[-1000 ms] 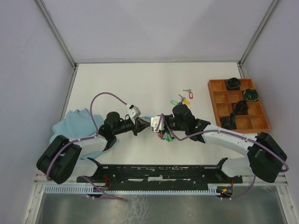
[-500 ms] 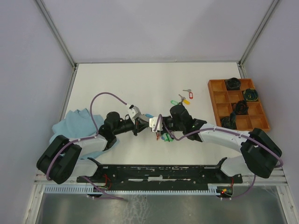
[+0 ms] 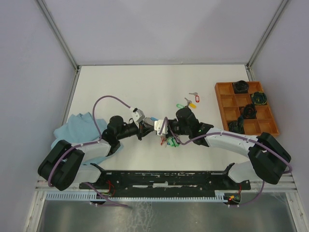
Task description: Put the keys on the keyring
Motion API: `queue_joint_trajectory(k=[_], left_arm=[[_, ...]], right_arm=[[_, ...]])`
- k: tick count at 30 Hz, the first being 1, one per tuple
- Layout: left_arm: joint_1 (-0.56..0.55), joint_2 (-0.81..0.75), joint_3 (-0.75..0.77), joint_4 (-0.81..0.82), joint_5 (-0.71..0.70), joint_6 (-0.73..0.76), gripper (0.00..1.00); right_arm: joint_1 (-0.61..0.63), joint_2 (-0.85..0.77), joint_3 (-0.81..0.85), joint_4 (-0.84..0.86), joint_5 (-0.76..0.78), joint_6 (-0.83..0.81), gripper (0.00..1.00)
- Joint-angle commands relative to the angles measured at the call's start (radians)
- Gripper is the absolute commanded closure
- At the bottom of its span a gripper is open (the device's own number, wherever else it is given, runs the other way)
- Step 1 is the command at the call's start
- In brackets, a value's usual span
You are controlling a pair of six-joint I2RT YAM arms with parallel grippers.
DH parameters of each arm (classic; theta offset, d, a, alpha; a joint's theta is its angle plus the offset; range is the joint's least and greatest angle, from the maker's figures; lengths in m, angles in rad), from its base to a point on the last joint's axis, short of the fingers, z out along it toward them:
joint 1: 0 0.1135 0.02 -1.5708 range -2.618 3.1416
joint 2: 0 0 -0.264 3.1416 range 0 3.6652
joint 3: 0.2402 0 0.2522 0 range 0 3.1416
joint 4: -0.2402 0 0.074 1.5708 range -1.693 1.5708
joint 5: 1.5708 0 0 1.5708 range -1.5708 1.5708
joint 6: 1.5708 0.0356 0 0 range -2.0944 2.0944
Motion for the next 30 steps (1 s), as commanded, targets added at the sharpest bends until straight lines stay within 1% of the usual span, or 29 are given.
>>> queue_joint_trajectory(k=[1,6,15,18,20,21,23,26,28,30], left_arm=[[0.0,-0.008,-0.003,0.138,-0.004,-0.056,0.97],[0.001,-0.008,-0.013,0.158,-0.023,-0.071,0.97],[0.001,0.014,-0.031,0.237,-0.03,-0.119,0.97],[0.001,0.021,-0.033,0.225,-0.022,-0.114,0.97],[0.001,0.019,-0.027,0.182,-0.016,-0.089,0.97],[0.001,0.019,-0.02,0.152,-0.015,-0.077,0.96],[0.001,0.017,-0.008,0.093,-0.018,-0.05,0.85],[0.001,0.005,0.009,0.022,-0.017,-0.014,0.74],[0.002,-0.006,0.02,-0.019,-0.016,0.009,0.7],[0.001,-0.013,0.033,-0.059,-0.014,0.031,0.68]], right_arm=[[0.001,0.017,0.043,0.002,-0.039,0.006,0.99],[0.002,0.043,0.074,-0.053,-0.022,-0.006,0.99],[0.004,0.068,0.088,-0.06,-0.002,0.001,0.99],[0.004,0.052,0.078,-0.052,0.018,-0.003,0.99],[0.004,0.03,0.074,-0.055,0.026,-0.008,0.99],[0.004,0.019,0.075,-0.059,0.026,-0.011,0.99],[0.003,0.005,0.081,-0.075,0.022,-0.02,0.99],[0.004,-0.008,0.099,-0.107,0.017,-0.037,0.99],[0.004,-0.013,0.103,-0.115,0.015,-0.041,0.99],[0.004,-0.015,0.105,-0.119,0.007,-0.043,0.99]])
